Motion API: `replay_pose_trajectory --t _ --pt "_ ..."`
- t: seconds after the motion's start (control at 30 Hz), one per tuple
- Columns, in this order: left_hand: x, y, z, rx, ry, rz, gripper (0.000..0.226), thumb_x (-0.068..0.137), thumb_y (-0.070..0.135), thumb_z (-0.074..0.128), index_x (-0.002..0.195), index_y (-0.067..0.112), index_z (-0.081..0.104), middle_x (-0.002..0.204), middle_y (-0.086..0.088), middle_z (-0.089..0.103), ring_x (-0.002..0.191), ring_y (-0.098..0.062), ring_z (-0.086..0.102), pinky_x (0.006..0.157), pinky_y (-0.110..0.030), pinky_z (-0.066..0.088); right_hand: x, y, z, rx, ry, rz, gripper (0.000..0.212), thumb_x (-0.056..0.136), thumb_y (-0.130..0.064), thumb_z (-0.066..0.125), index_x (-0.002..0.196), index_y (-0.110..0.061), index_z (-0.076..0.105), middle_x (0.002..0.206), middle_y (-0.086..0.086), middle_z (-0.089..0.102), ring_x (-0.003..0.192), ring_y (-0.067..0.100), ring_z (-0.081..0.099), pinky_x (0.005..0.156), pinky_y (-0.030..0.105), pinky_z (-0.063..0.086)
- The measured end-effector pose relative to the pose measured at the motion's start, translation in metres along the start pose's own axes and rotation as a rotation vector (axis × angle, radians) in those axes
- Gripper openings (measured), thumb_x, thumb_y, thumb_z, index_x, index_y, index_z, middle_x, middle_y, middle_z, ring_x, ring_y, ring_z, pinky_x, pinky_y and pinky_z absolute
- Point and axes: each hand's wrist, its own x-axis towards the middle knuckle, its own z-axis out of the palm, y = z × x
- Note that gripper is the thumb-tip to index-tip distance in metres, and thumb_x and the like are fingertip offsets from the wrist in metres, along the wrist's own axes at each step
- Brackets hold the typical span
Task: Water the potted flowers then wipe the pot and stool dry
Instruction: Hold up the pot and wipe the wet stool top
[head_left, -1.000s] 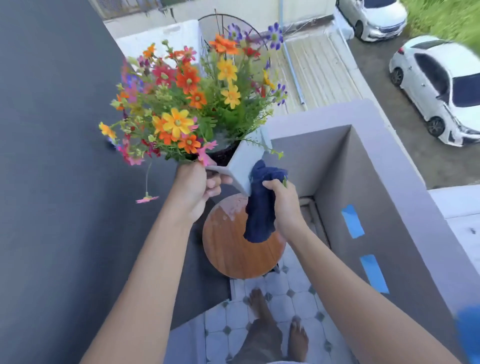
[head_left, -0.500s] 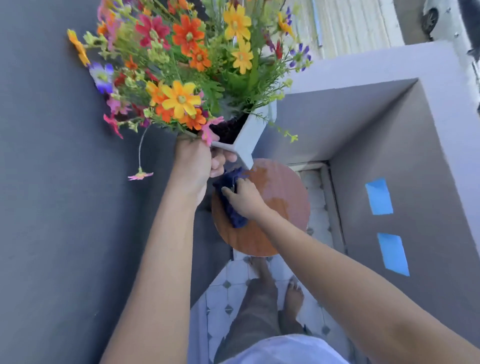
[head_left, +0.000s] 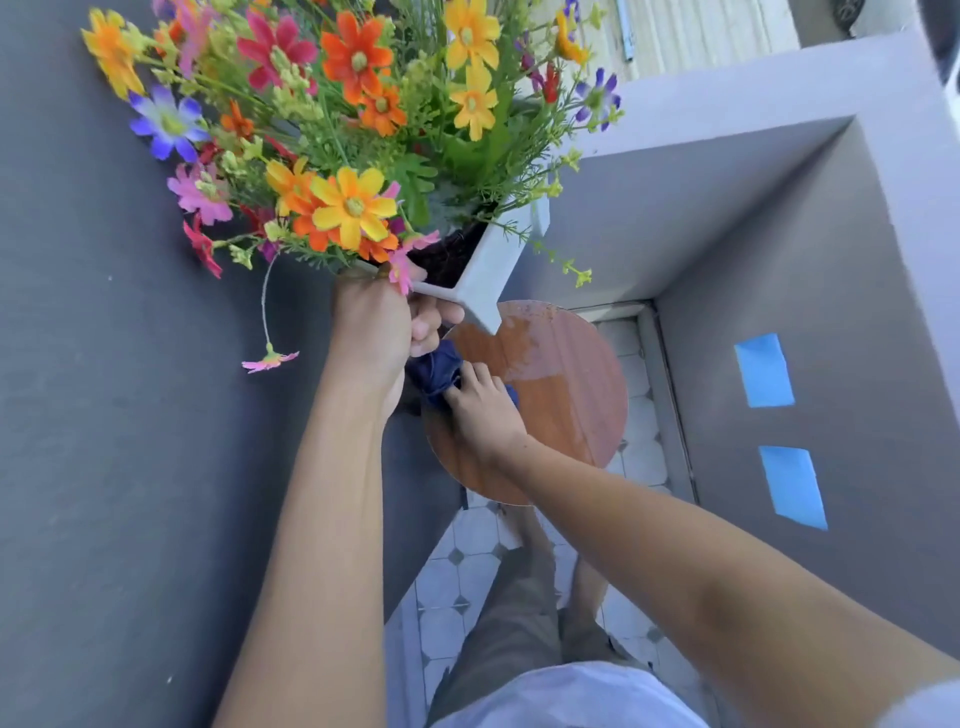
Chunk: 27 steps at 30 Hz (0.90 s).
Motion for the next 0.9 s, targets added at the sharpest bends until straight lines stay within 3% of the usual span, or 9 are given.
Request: replay_pose_trajectory --t 0.17,0.3,0.43,0.7,0.9 --pt "0.001 0.001 -0.005 -0.016 0.01 0.006 0.022 0.091 -0.004 0.032 0.076 0.01 0.041 0.051 -0.019 0.057 0.037 -0.016 0.041 0.039 -0.021 0.022 0.004 0.042 -0.012 0.026 0.046 0.186 0.024 0.081 -0.006 0.057 0.102 -0.009 0.067 0.108 0.015 0.053 0.099 0.037 0.047 0.077 0.045 0.045" --pt "0.003 0.0 -0.005 -0.025 0.009 0.014 0.02 0.09 -0.003 0.032 0.078 0.01 0.041 0.046 -0.012 0.058 0.041 -0.017 0.042 0.037 -0.02 0.024 -0.005 0.094 -0.03 0.035 0.153 0.391 0.019 0.071 -0.006 0.059 0.089 -0.002 0.061 0.104 0.021 0.052 0.096 0.038 0.046 0.078 0.044 0.043" --pt "0.003 0.0 -0.005 -0.019 0.012 0.019 0.02 0.09 -0.003 0.033 0.077 0.009 0.043 0.05 -0.016 0.059 0.038 -0.016 0.042 0.038 -0.02 0.024 -0.015 0.135 -0.037 0.057 0.237 0.562 0.012 0.078 -0.004 0.056 0.087 0.005 0.06 0.111 0.026 0.051 0.104 0.043 0.045 0.087 0.051 0.046" --pt "0.002 -0.001 -0.003 -0.035 0.012 0.008 0.022 0.09 -0.004 0.031 0.077 0.009 0.043 0.042 -0.007 0.057 0.045 -0.019 0.046 0.038 -0.02 0.024 -0.002 0.11 -0.031 0.146 0.305 0.601 0.012 0.078 0.001 0.053 0.088 0.005 0.06 0.111 0.024 0.049 0.105 0.04 0.043 0.084 0.047 0.043" --pt "0.001 0.0 -0.002 -0.045 0.018 0.013 0.025 0.091 -0.004 0.032 0.072 0.01 0.042 0.041 -0.007 0.056 0.047 -0.021 0.044 0.037 -0.019 0.023 0.011 0.041 -0.001 0.184 0.209 0.427 0.021 0.076 -0.002 0.06 0.096 0.001 0.066 0.111 0.021 0.052 0.105 0.039 0.046 0.077 0.047 0.049"
